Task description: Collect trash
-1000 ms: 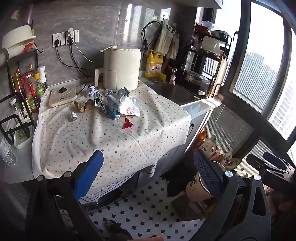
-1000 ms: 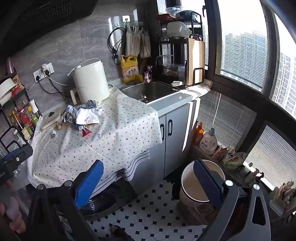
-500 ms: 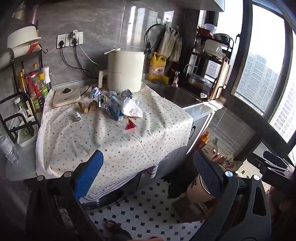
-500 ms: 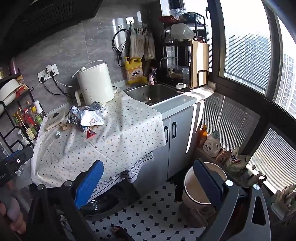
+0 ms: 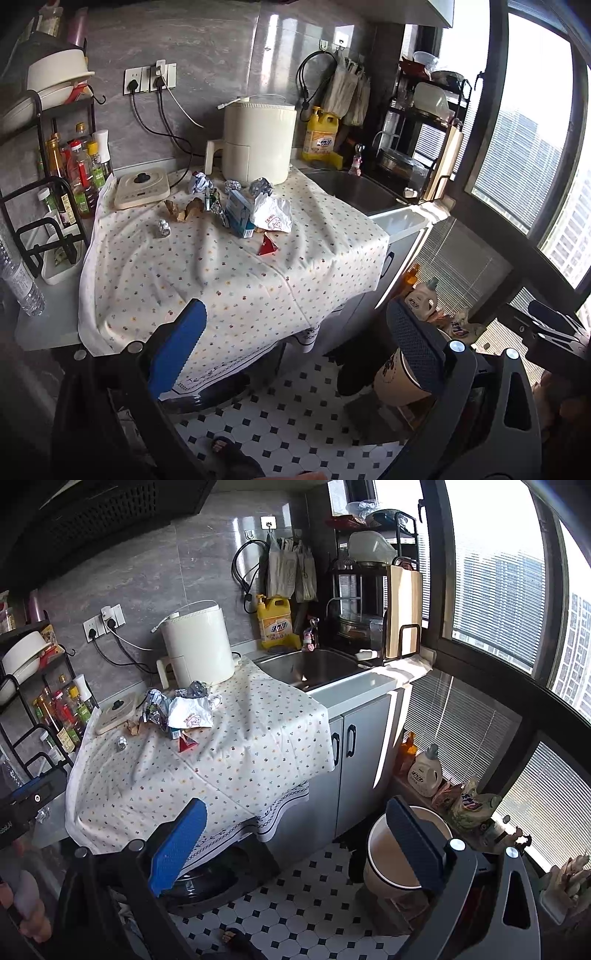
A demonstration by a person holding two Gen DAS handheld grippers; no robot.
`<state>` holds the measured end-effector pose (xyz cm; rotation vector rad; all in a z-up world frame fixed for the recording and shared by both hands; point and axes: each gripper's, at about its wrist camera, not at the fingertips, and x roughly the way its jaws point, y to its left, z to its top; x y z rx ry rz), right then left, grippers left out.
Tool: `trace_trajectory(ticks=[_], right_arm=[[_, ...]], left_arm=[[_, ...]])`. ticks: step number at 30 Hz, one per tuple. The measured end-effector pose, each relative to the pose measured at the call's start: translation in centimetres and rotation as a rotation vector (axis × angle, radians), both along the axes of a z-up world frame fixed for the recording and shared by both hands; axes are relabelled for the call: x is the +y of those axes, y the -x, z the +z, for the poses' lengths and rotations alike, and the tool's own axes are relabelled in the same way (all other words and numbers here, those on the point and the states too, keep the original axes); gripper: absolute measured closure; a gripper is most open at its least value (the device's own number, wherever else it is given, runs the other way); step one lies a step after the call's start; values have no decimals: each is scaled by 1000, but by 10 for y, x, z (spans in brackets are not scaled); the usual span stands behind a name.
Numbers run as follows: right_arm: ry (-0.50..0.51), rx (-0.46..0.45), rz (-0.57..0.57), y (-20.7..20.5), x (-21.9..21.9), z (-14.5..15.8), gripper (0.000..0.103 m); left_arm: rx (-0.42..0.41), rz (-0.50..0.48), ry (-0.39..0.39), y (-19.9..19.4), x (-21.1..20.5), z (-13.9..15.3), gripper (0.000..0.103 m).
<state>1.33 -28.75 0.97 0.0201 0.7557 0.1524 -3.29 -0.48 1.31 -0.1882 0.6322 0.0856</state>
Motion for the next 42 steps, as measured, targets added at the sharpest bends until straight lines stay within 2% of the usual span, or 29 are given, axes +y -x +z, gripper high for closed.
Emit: trace_trajectory(ticks=[25, 42], right_arm=[[30, -7, -37, 13, -14, 3, 8], [-16, 2, -30, 8, -20, 2, 8]], left_arm=[[15, 14, -22, 14, -8, -4, 6], [7, 31, -7, 18, -8, -4, 6]])
